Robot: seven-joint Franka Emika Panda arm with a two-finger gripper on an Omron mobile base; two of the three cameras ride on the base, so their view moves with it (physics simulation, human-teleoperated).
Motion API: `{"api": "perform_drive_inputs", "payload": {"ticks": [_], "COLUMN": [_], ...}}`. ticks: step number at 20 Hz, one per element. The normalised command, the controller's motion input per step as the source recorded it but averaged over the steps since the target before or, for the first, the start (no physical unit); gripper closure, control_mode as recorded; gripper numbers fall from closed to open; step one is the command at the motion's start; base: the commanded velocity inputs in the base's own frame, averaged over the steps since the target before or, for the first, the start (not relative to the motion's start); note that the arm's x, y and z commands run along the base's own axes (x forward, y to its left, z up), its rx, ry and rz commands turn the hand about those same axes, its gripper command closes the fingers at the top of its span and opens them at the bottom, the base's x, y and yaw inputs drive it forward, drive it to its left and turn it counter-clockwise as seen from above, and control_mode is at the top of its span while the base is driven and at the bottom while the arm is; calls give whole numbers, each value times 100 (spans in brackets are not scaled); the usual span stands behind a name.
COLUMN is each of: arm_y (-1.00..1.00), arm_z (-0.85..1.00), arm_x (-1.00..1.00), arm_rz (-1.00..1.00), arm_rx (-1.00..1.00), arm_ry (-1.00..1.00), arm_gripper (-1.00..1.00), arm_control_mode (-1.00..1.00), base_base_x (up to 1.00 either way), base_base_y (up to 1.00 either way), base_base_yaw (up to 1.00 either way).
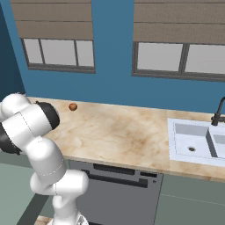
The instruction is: Open the drawer on the left and place the cutting tools on the cutting board.
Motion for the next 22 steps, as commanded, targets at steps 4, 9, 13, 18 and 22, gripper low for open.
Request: {"api": "perform_drive_inputs", "payload": {"ticks": [4, 9, 13, 18, 22], "arm_y": [19, 17, 15, 12, 13], "arm_z": [0, 0, 0, 0, 0], "arm_x": [-25, -17, -34, -33, -24], "arm_rz": [4, 7, 9, 10, 9], "arm_rx": [0, 0, 0, 0, 0], "arm_ry": [0, 0, 0, 0, 0], "arm_gripper": [-100, -100, -100, -100, -100], "arm_control_mode": [-100, -100, -100, -100, -100], "base_base_x": [0, 0, 0, 0, 0], "base_base_y": [0, 0, 0, 0, 0], "base_base_yaw": [0, 0, 0, 0, 0]}}
